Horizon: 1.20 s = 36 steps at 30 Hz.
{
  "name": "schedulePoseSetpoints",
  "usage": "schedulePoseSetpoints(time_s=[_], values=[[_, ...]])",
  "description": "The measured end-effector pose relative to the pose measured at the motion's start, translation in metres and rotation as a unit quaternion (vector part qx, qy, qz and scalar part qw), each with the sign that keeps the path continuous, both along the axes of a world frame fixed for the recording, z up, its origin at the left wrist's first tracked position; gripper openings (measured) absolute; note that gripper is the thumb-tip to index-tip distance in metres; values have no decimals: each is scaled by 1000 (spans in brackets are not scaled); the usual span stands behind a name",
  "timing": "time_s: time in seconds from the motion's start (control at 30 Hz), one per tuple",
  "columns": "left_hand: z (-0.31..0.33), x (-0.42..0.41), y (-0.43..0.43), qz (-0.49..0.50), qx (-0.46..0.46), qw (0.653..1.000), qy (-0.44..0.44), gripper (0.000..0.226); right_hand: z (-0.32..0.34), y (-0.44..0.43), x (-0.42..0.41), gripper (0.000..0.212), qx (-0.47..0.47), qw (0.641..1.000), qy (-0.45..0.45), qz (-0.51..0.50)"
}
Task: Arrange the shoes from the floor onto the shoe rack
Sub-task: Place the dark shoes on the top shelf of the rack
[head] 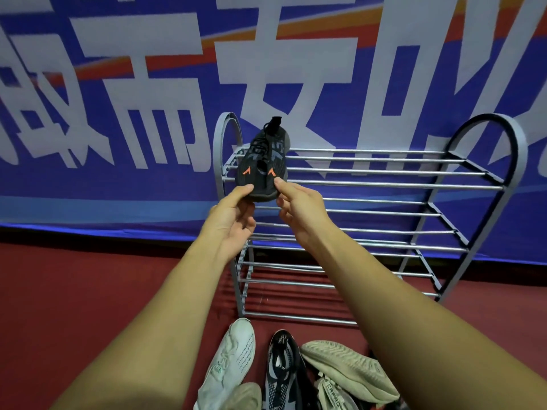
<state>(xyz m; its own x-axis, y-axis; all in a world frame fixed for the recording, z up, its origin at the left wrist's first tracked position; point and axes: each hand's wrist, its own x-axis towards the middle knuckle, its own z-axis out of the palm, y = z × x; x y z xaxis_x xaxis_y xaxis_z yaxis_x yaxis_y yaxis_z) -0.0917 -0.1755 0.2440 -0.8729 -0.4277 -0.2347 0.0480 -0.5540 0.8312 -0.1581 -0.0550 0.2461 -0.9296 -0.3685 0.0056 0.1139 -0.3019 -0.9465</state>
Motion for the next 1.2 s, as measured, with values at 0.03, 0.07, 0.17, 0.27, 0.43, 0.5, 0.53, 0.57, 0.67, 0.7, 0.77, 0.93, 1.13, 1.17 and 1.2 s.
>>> schedulePoseSetpoints(time_s=[0.03, 0.07, 0.17, 0.27, 0.43, 0.5, 0.53, 0.57, 0.67, 0.7, 0.77, 0.93, 1.13, 1.17, 1.2], values=[[-1, -5, -3, 14, 0, 1000, 0, 12, 1, -5, -4, 15, 2, 1000, -4, 1], [-1, -10, -6, 27, 0, 1000, -1, 11, 3, -10, -8, 14, 2, 1000, -8, 5], [-1, -22, -14, 57, 11, 998, 0, 11, 5, -19, -18, 13, 11, 999, -6, 40], [0, -27, -21, 69, 3, 998, 0, 10, 6, -24, -28, 18, 38, 998, -3, 48], [3, -29, -28, 69, -3, 998, 7, 10, 10, -33, -38, 23, 72, 997, 3, -12], [3, -29, -29, 62, -4, 998, 5, 10, 10, -34, -39, 25, 89, 995, -3, -35], [3, -29, -30, 61, -5, 998, 4, 10, 10, -34, -39, 27, 107, 993, -2, -43], [3, -30, -30, 63, -7, 998, 3, 10, 9, -33, -39, 29, 124, 991, 0, -47], [2, -31, -28, 66, -7, 998, 2, 11, 8, -30, -40, 36, 137, 989, 3, -46], [1, -31, -27, 65, -9, 998, 3, 12, 8, -29, -40, 40, 136, 990, 8, -41], [0, -30, -26, 57, -21, 998, 5, 16, 9, -24, -38, 43, 130, 991, 17, -27], [-10, -16, -23, -12, -54, 998, -5, 24, 4, -2, -28, 18, 150, 988, 39, -9], [-38, 6, 7, -104, -203, 969, -91, 25, -11, 54, -4, 12, 219, 975, 31, -17], [-43, 10, 14, -118, -225, 962, -104, 24, -17, 64, 1, 12, 233, 972, 24, -17], [-48, 14, 21, -132, -246, 953, -115, 24, -25, 74, 5, 12, 245, 969, 13, -18]])
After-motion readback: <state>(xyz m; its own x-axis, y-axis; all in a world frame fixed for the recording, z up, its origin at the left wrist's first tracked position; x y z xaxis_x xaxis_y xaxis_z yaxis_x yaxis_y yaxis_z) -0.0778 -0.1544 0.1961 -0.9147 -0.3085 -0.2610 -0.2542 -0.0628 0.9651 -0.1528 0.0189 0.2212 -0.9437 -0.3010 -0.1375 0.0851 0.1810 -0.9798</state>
